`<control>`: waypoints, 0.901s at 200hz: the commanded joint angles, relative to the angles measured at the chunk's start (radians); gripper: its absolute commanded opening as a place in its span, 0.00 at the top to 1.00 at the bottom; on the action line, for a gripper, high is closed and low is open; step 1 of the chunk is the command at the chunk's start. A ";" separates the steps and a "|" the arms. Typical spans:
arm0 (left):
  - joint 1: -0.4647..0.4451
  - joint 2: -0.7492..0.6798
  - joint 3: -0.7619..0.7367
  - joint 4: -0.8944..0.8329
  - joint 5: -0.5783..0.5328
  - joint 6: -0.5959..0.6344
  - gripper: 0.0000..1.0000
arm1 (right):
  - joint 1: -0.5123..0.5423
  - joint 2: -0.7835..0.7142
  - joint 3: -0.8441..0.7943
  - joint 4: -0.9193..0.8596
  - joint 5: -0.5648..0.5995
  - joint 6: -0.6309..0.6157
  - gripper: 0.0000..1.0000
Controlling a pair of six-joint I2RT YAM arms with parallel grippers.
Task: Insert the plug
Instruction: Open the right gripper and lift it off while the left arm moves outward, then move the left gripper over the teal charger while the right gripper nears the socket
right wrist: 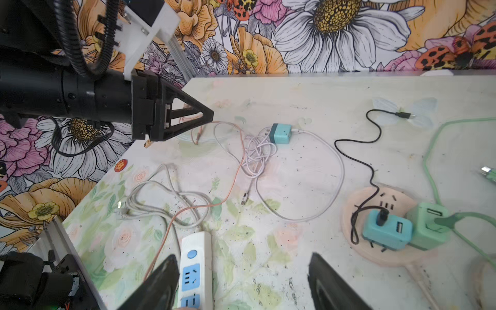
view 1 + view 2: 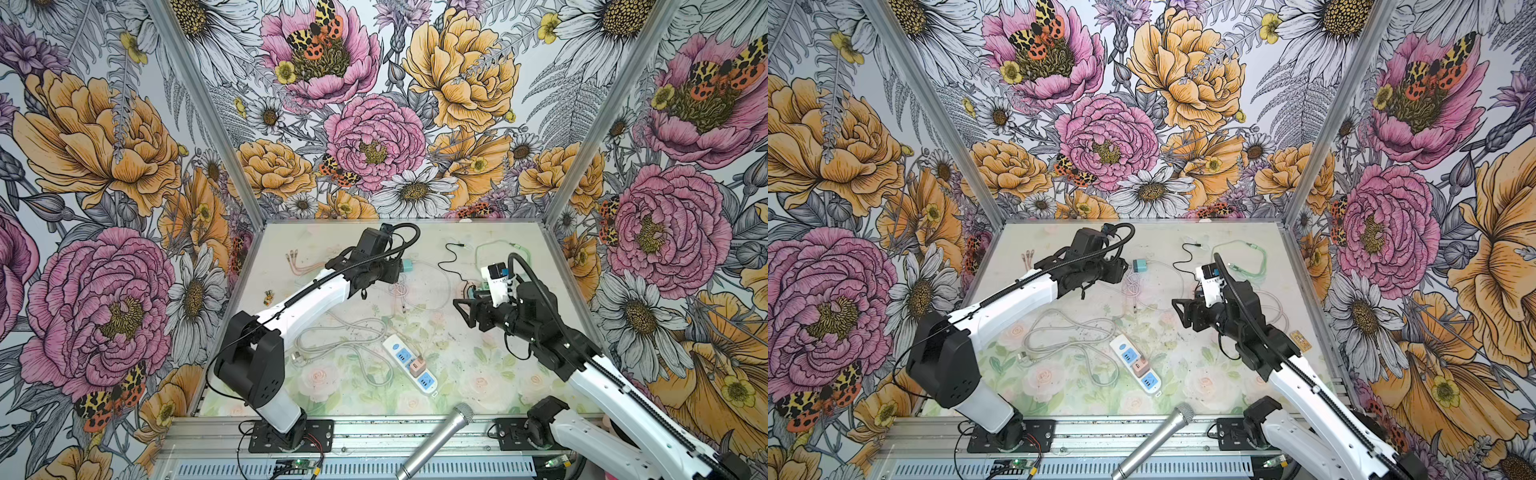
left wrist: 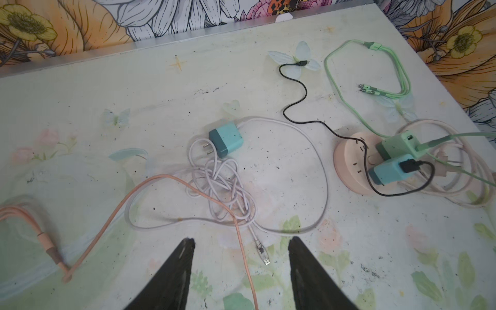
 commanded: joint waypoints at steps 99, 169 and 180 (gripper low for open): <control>0.095 0.447 0.410 -0.086 0.118 0.386 0.43 | -0.166 0.416 0.230 -0.009 -0.241 0.001 0.29; 0.107 0.576 0.556 -0.150 0.198 0.567 0.42 | -0.208 0.502 0.273 0.033 -0.284 0.015 0.29; 0.106 0.588 0.560 -0.150 0.217 0.598 0.41 | -0.212 0.505 0.274 0.037 -0.288 0.016 0.29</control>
